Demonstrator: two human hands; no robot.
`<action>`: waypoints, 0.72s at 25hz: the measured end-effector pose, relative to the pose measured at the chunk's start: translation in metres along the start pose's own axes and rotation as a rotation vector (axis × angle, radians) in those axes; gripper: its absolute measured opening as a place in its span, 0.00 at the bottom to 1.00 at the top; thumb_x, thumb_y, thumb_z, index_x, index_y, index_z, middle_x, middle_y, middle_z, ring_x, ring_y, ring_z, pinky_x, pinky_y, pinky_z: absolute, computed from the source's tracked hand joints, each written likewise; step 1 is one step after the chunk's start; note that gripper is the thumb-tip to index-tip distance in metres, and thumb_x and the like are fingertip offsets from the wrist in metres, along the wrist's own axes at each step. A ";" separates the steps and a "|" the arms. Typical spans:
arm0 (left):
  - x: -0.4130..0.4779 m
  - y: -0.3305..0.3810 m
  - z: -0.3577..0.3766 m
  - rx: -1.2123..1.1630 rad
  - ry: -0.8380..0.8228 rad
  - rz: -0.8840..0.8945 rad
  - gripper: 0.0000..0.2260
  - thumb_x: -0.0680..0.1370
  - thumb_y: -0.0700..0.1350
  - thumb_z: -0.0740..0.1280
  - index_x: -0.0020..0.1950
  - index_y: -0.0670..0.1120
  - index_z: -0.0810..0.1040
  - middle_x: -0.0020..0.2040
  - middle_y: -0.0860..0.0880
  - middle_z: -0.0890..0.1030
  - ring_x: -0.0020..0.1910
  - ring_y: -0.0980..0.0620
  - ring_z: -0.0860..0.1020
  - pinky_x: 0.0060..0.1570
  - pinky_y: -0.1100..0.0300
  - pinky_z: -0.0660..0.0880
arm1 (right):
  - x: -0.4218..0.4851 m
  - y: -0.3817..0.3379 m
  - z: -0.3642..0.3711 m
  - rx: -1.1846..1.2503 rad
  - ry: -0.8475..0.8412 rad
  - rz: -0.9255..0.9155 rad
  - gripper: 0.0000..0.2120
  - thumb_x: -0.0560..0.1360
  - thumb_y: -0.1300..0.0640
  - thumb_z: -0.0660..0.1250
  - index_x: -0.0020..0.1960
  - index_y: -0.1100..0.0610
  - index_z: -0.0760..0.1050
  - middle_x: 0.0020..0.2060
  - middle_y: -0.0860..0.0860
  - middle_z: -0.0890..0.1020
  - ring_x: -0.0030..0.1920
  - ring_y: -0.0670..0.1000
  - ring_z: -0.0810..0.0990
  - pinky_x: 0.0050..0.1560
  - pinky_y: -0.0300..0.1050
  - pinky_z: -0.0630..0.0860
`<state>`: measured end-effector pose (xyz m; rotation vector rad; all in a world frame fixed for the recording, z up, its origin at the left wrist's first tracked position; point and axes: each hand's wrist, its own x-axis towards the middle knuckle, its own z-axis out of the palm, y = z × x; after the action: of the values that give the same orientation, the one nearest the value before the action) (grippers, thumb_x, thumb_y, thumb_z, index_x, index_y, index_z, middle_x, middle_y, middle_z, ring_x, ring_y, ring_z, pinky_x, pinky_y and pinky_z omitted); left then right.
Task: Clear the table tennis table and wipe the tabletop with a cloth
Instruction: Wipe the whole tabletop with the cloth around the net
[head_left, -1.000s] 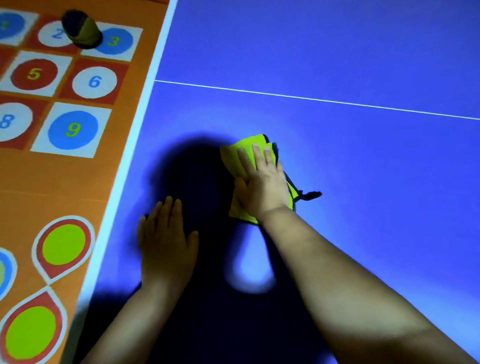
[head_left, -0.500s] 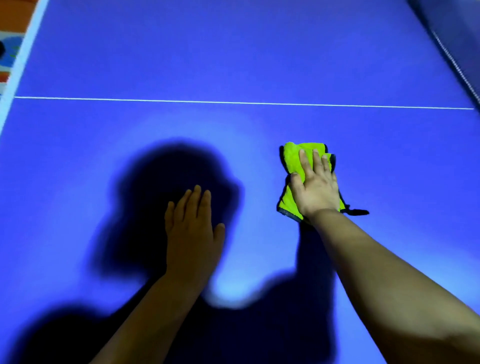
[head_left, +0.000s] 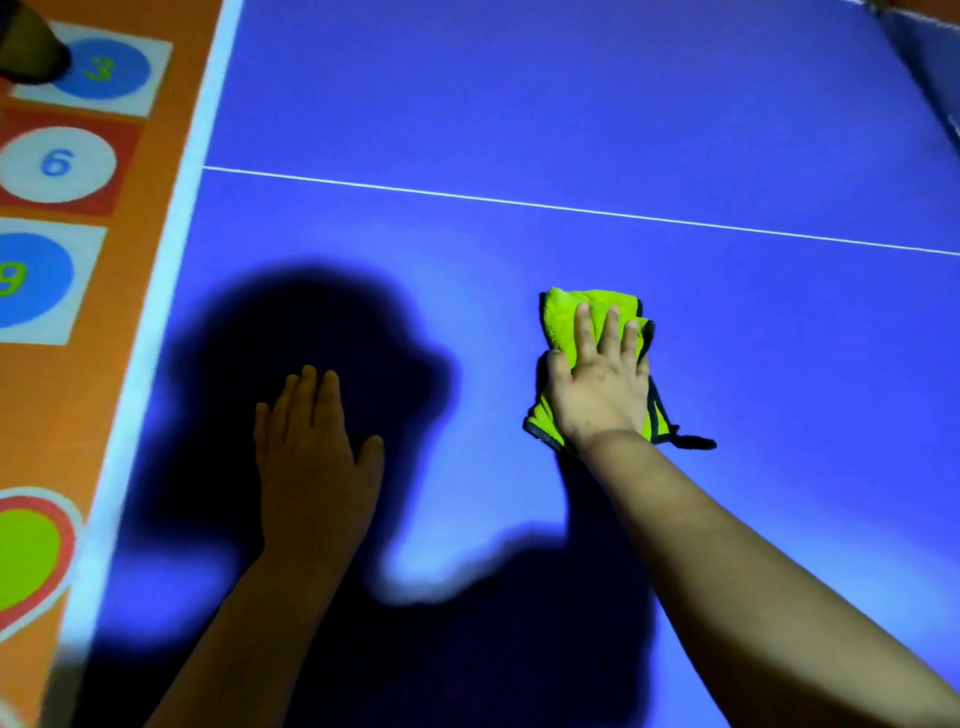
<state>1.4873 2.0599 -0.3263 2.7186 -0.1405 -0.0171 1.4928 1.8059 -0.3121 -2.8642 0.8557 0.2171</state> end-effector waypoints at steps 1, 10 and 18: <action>0.002 -0.019 -0.009 0.000 0.001 -0.027 0.34 0.66 0.40 0.76 0.69 0.34 0.66 0.70 0.35 0.67 0.70 0.37 0.63 0.70 0.42 0.52 | -0.008 -0.025 0.004 -0.009 0.000 -0.041 0.30 0.80 0.44 0.50 0.79 0.46 0.42 0.78 0.52 0.43 0.78 0.54 0.40 0.75 0.54 0.42; 0.006 -0.143 -0.071 0.049 0.039 -0.162 0.29 0.69 0.46 0.66 0.67 0.33 0.68 0.67 0.33 0.69 0.67 0.33 0.67 0.66 0.37 0.57 | -0.093 -0.264 0.046 -0.124 -0.090 -0.630 0.30 0.79 0.43 0.51 0.79 0.47 0.46 0.78 0.53 0.46 0.77 0.59 0.41 0.75 0.60 0.43; 0.022 -0.111 -0.067 0.116 -0.025 -0.077 0.34 0.68 0.45 0.75 0.69 0.33 0.67 0.66 0.33 0.70 0.66 0.34 0.68 0.66 0.37 0.58 | -0.035 -0.258 0.041 -0.074 -0.083 -0.763 0.29 0.77 0.44 0.50 0.77 0.46 0.55 0.78 0.51 0.54 0.77 0.57 0.48 0.74 0.58 0.50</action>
<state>1.5220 2.1856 -0.3104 2.8392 -0.0452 -0.0673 1.6021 2.0452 -0.3212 -2.9739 -0.2898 0.2678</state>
